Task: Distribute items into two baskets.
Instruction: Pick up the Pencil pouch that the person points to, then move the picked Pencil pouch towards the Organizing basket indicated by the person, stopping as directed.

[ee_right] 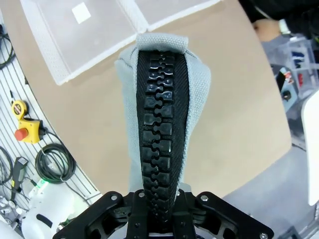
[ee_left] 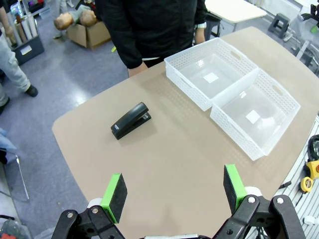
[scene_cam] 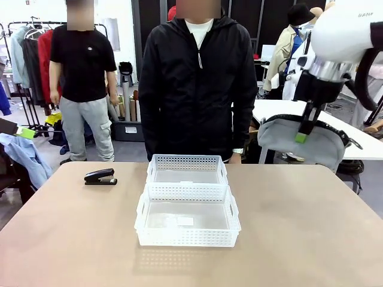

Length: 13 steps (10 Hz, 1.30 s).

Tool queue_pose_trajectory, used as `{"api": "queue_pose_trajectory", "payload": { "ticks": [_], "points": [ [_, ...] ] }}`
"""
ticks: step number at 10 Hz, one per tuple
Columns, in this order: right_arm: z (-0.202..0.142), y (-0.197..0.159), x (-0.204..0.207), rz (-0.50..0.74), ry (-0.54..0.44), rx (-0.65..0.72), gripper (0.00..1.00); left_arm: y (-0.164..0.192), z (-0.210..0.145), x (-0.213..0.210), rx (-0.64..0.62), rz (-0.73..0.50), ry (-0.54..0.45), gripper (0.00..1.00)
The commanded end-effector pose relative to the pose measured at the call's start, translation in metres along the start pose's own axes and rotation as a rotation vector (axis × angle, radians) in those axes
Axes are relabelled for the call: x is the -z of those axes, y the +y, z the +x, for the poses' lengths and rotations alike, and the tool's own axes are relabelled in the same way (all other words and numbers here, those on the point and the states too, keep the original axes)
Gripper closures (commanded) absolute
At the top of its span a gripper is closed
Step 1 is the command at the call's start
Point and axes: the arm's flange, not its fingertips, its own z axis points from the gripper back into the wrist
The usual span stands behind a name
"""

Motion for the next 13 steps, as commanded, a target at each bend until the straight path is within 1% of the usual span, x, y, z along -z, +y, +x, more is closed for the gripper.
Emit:
{"api": "queue_pose_trajectory", "payload": {
  "ticks": [1, 2, 3, 13],
  "points": [
    [-0.0044, -0.0049, -0.0122, -0.018, 0.025, 0.039, 1.0, 0.0007, 0.0003, 0.0002, 0.004, -0.01, -0.011, 0.0],
    [-0.0068, -0.0063, -0.0129, -0.008, 0.038, 0.024, 1.0, 0.0007, 0.0003, 0.0002, 0.004, -0.01, -0.011, 0.0],
    [-0.0025, -0.0025, -0.008, -0.005, -0.006, 0.009, 1.0, 0.0007, 0.0003, 0.0002, 0.004, -0.01, -0.011, 0.0],
    [-0.0025, -0.0025, -0.008, -0.005, -0.006, 0.009, 1.0, 0.0007, 0.0003, 0.0002, 0.004, -0.01, -0.011, 0.0]
  ]
}}
